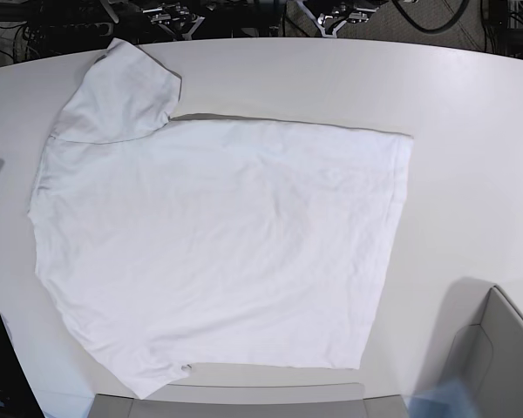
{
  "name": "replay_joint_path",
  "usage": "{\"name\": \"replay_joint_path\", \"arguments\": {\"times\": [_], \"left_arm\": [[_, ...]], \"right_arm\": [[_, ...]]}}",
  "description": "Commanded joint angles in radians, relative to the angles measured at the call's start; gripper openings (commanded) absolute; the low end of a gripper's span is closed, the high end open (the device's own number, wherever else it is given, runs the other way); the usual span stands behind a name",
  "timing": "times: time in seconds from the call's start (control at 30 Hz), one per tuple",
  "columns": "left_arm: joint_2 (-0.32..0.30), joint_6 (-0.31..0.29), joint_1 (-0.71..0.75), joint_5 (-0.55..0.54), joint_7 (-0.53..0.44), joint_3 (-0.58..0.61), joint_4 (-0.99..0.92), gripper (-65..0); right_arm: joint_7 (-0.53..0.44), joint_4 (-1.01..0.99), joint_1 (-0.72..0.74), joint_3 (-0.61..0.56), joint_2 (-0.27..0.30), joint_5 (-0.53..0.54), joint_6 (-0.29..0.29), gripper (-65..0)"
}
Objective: Fold the T-shirt properly
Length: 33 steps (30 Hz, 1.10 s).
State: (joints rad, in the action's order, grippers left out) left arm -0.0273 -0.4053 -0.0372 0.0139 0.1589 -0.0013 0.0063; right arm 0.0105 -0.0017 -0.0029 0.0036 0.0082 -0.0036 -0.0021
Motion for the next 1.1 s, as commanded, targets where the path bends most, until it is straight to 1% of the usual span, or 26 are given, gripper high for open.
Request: {"name": "replay_joint_path", "arguments": {"times": [0.0, 0.5, 0.67, 1.07], "left_arm": [[0.017, -0.033, 0.001, -0.010, 0.005, -0.001, 0.001, -65.0], [0.017, -0.033, -0.003, -0.010, 0.005, -0.001, 0.001, -65.0], [0.017, -0.033, 0.000, -0.010, 0.005, -0.001, 0.001, -65.0], [0.017, -0.033, 0.004, -0.009, 0.005, 0.004, 0.001, -65.0]], "right_arm": [[-0.002, 0.002, 0.002, 0.003, 0.003, 0.001, -0.003, -65.0], [-0.001, 0.002, 0.002, 0.002, 0.003, 0.001, -0.003, -65.0], [-0.002, 0.002, 0.033, 0.002, -0.003, 0.001, -0.003, -65.0], [-0.002, 0.002, 0.010, -0.003, 0.003, 0.000, -0.003, -65.0]]}}
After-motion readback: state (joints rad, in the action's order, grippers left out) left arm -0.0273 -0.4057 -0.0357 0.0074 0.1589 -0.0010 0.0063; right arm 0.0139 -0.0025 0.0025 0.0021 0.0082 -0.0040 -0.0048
